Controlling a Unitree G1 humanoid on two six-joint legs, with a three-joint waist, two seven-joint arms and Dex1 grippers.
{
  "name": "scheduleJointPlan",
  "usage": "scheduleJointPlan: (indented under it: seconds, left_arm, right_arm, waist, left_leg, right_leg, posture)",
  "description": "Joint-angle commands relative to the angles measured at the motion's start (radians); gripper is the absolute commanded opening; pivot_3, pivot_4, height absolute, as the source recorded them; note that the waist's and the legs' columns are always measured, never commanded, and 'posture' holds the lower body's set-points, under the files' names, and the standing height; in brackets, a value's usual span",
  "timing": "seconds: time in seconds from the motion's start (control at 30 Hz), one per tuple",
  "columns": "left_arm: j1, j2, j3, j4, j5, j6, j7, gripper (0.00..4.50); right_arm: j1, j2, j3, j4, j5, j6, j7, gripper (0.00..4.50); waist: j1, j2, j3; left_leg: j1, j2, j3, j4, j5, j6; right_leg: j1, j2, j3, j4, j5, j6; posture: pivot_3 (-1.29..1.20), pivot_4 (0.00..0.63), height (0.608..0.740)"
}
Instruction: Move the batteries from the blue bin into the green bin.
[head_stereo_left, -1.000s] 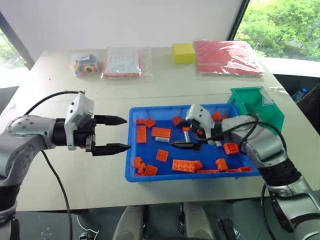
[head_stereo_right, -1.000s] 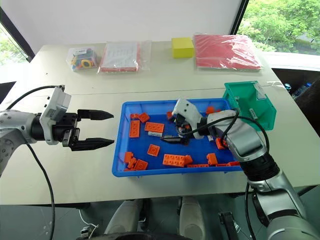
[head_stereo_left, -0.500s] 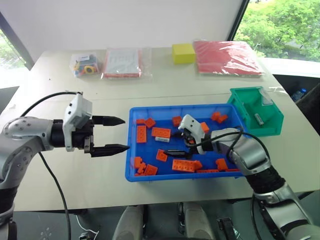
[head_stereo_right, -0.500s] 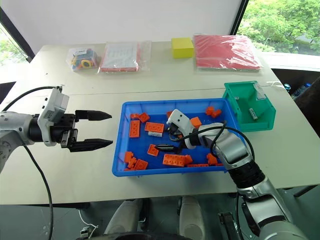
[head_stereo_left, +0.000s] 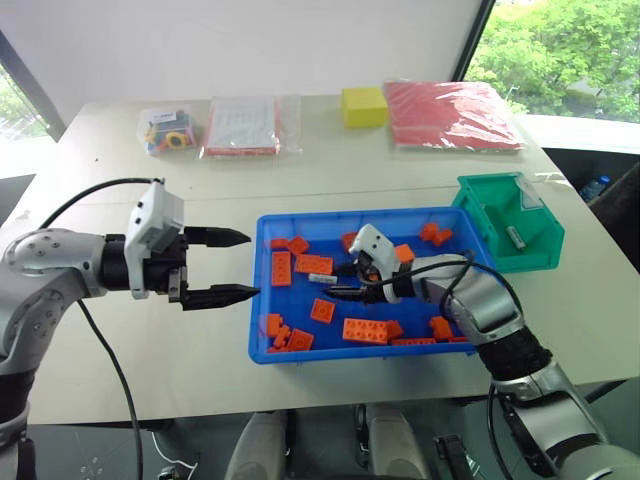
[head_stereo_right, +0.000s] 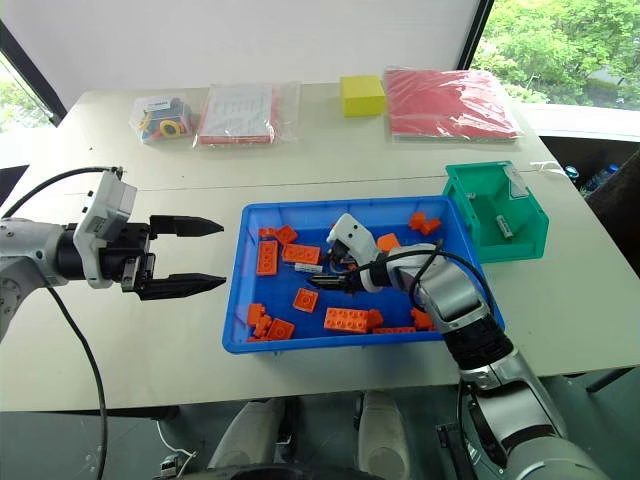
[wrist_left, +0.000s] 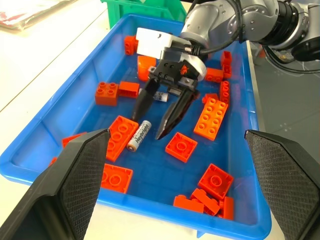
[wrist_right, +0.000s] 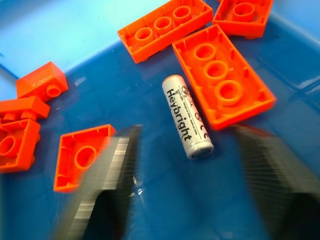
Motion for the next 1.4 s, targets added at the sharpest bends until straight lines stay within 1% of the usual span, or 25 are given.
scheduleJointPlan:
  seconds: [0.03, 0.07, 0.1, 0.23, 0.37, 0.43, 0.5, 0.57, 0.6, 0.63, 0.7, 0.77, 0.83, 0.9, 1.0, 1.07, 1.1, 1.17, 1.2, 1.23, 1.33, 1.4]
  left_arm:
    - [-0.019, 0.002, 0.014, -0.007, -0.003, -0.015, 0.003, 4.50]
    - [-0.021, 0.001, 0.013, -0.005, -0.002, -0.016, 0.003, 4.50]
    - [-0.023, 0.001, 0.012, -0.003, -0.002, -0.016, 0.004, 4.50]
    - [-0.030, -0.001, 0.010, 0.005, 0.002, -0.019, 0.003, 4.50]
    - [-0.030, -0.001, 0.010, 0.001, 0.000, -0.015, 0.005, 4.50]
    - [-0.027, 0.000, 0.011, -0.003, -0.004, -0.012, 0.005, 4.50]
    - [-0.023, 0.000, 0.009, -0.006, -0.005, -0.010, 0.004, 4.50]
    - [-0.022, -0.002, 0.005, -0.007, -0.005, -0.011, 0.004, 4.50]
    - [-0.022, -0.004, 0.003, -0.009, -0.006, -0.010, 0.005, 4.50]
    - [-0.022, -0.005, 0.002, -0.010, -0.008, -0.010, 0.004, 4.50]
    - [-0.023, -0.009, -0.002, -0.011, -0.007, -0.009, 0.005, 4.50]
    - [-0.024, -0.013, -0.006, -0.007, -0.004, -0.013, 0.003, 4.50]
    - [-0.026, -0.017, -0.011, -0.003, -0.001, -0.017, 0.001, 4.50]
    - [-0.032, -0.021, -0.017, 0.004, 0.003, -0.021, -0.003, 4.50]
    - [-0.047, -0.031, -0.030, 0.013, 0.006, -0.024, -0.002, 4.50]
    - [-0.054, -0.036, -0.036, 0.015, 0.008, -0.027, -0.002, 4.50]
    - [-0.056, -0.038, -0.038, 0.016, 0.009, -0.028, -0.001, 4.50]
    - [-0.063, -0.042, -0.042, 0.021, 0.010, -0.029, -0.002, 4.50]
    - [-0.065, -0.043, -0.044, 0.023, 0.010, -0.030, -0.002, 4.50]
    - [-0.068, -0.043, -0.046, 0.026, 0.012, -0.032, -0.004, 4.50]
    - [-0.072, -0.044, -0.049, 0.031, 0.014, -0.035, -0.006, 4.50]
    - [-0.075, -0.045, -0.052, 0.034, 0.015, -0.036, -0.007, 4.50]
  right_arm:
    - [-0.017, 0.011, 0.014, 0.007, -0.015, -0.001, 0.001, 0.69]
    - [-0.017, 0.010, 0.018, 0.010, -0.022, -0.008, 0.002, 0.22]
    - [-0.013, 0.007, 0.023, 0.010, -0.030, -0.016, 0.004, 0.12]
    - [0.008, -0.009, 0.043, -0.009, -0.056, -0.040, 0.014, 0.12]
    - [0.013, -0.024, 0.005, -0.064, -0.050, -0.016, -0.004, 0.12]
    - [-0.007, -0.032, -0.075, -0.133, 0.003, 0.056, -0.023, 0.12]
    - [-0.046, -0.052, -0.193, -0.202, 0.073, 0.149, -0.043, 0.12]
    - [-0.093, -0.107, -0.317, -0.229, 0.119, 0.211, -0.062, 0.12]
    - [-0.111, -0.153, -0.378, -0.220, 0.128, 0.225, -0.068, 0.12]
    - [-0.122, -0.184, -0.415, -0.214, 0.135, 0.237, -0.074, 0.12]
    - [-0.117, -0.309, -0.492, -0.140, 0.102, 0.208, -0.070, 0.12]
    - [-0.089, -0.413, -0.534, -0.065, 0.064, 0.161, -0.065, 0.12]
    - [-0.044, -0.479, -0.553, -0.006, 0.034, 0.110, -0.063, 0.12]
    - [-0.007, -0.513, -0.564, 0.035, 0.021, 0.080, -0.067, 0.12]
    - [0.041, -0.523, -0.574, 0.060, 0.012, 0.063, -0.085, 0.12]
    - [0.049, -0.516, -0.578, 0.081, -0.002, 0.053, -0.119, 1.16]
    - [0.052, -0.513, -0.578, 0.087, -0.008, 0.043, -0.133, 1.56]
    - [0.056, -0.515, -0.564, 0.091, -0.028, 0.008, -0.150, 2.51]
    - [0.054, -0.514, -0.560, 0.089, -0.031, 0.002, -0.153, 3.11]
    - [0.049, -0.513, -0.556, 0.086, -0.030, 0.001, -0.154, 3.46]
    - [0.029, -0.509, -0.544, 0.042, -0.014, 0.008, -0.149, 3.46]
    - [0.005, -0.492, -0.536, -0.012, 0.013, 0.050, -0.156, 3.46]
  waist:
    - [0.000, 0.000, 0.000]
    - [0.000, 0.000, 0.000]
    - [0.000, 0.000, 0.000]
    - [0.000, 0.000, 0.000]
    - [0.000, 0.000, 0.000]
    - [0.002, 0.000, 0.000]
    - [0.003, 0.000, 0.000]
    - [0.004, 0.001, 0.001]
    - [0.005, 0.001, 0.001]
    - [0.007, 0.001, 0.001]
    - [0.016, 0.000, 0.000]
    - [0.025, 0.000, 0.000]
    - [0.026, 0.000, 0.000]
    - [0.023, 0.000, 0.000]
    - [0.014, 0.000, 0.000]
    - [0.007, 0.001, 0.001]
    - [0.004, 0.001, 0.001]
    - [0.002, 0.001, 0.001]
    - [0.001, 0.001, 0.001]
    - [0.002, 0.001, 0.001]
    - [0.002, 0.001, 0.001]
    - [0.000, 0.001, 0.001]
  left_leg:
    - [0.000, 0.000, 0.000, 0.000, 0.000, 0.000]
    - [0.000, 0.000, 0.000, 0.000, 0.000, 0.000]
    - [0.000, 0.000, 0.000, 0.000, 0.000, 0.000]
    - [0.000, 0.000, 0.000, 0.000, 0.000, 0.000]
    - [0.000, 0.000, 0.000, 0.000, 0.000, 0.000]
    - [0.000, 0.000, 0.000, 0.000, 0.000, 0.000]
    - [0.000, 0.000, 0.000, 0.000, 0.000, 0.000]
    - [-0.001, 0.000, 0.000, 0.000, 0.000, 0.000]
    - [-0.001, 0.000, 0.000, 0.000, 0.000, 0.000]
    - [-0.001, 0.000, 0.000, 0.000, 0.000, 0.000]
    - [-0.001, 0.000, 0.000, 0.000, 0.000, 0.000]
    - [-0.001, 0.000, 0.000, -0.001, 0.000, 0.000]
    - [-0.001, 0.000, 0.003, -0.001, 0.000, 0.000]
    - [-0.001, 0.000, 0.004, -0.001, 0.000, 0.000]
    - [0.000, 0.000, 0.004, -0.001, 0.000, 0.001]
    - [0.000, 0.001, 0.004, -0.001, 0.000, 0.001]
    - [0.000, 0.001, 0.003, 0.000, 0.000, 0.001]
    - [0.000, 0.000, 0.003, 0.000, 0.000, 0.001]
    - [0.000, 0.000, 0.003, 0.000, 0.000, 0.001]
    - [0.000, 0.000, 0.003, 0.000, 0.000, 0.001]
    - [0.000, 0.000, 0.003, 0.000, 0.000, 0.001]
    - [0.000, 0.000, 0.003, 0.000, 0.000, 0.001]
  right_leg:
    - [0.000, 0.000, 0.000, 0.000, 0.000, 0.000]
    - [0.000, 0.000, 0.000, 0.000, 0.000, 0.000]
    - [0.000, 0.000, 0.000, 0.000, 0.000, 0.000]
    - [0.000, 0.000, 0.000, 0.000, 0.000, 0.000]
    - [0.000, 0.000, 0.000, 0.000, 0.000, 0.000]
    - [0.000, 0.000, 0.000, 0.000, 0.000, 0.000]
    - [0.000, 0.000, 0.000, 0.000, 0.000, 0.000]
    - [0.000, 0.000, 0.000, 0.000, 0.000, 0.000]
    - [0.000, -0.001, 0.000, 0.000, 0.000, 0.000]
    - [0.000, -0.001, 0.000, 0.000, 0.000, 0.000]
    - [0.000, -0.001, 0.000, -0.001, 0.000, 0.000]
    - [0.000, 0.000, -0.001, -0.001, 0.000, 0.000]
    - [0.000, -0.001, -0.001, -0.002, -0.001, 0.000]
    - [0.000, -0.001, 0.000, -0.002, -0.002, -0.003]
    - [0.000, -0.001, 0.001, -0.001, -0.002, -0.003]
    - [0.000, -0.001, 0.001, 0.000, -0.002, -0.003]
    - [0.000, -0.001, 0.001, 0.000, -0.002, -0.003]
    - [0.000, -0.001, 0.001, 0.000, -0.002, -0.003]
    - [0.000, -0.001, 0.001, 0.000, -0.002, -0.003]
    - [0.000, -0.001, 0.001, 0.000, -0.001, -0.002]
    - [0.000, -0.001, 0.001, 0.000, 0.000, 0.000]
    - [0.000, -0.001, 0.001, 0.000, 0.000, 0.000]
  posture:
    - [0.00, 0.150, 0.692]
    - [0.00, 0.150, 0.692]
    - [0.00, 0.150, 0.692]
    - [0.00, 0.150, 0.692]
    - [0.00, 0.150, 0.692]
    - [0.00, 0.150, 0.692]
    - [0.00, 0.150, 0.692]
    - [0.00, 0.150, 0.692]
    - [0.00, 0.150, 0.692]
    - [0.00, 0.150, 0.692]
    - [0.00, 0.150, 0.692]
    - [0.00, 0.150, 0.692]
    - [0.00, 0.150, 0.692]
    - [0.00, 0.150, 0.692]
    - [0.00, 0.150, 0.692]
    - [0.00, 0.150, 0.692]
    - [0.00, 0.150, 0.692]
    - [0.00, 0.150, 0.692]
    - [0.00, 0.150, 0.692]
    - [0.00, 0.150, 0.692]
    - [0.00, 0.150, 0.692]
    - [0.00, 0.150, 0.692]
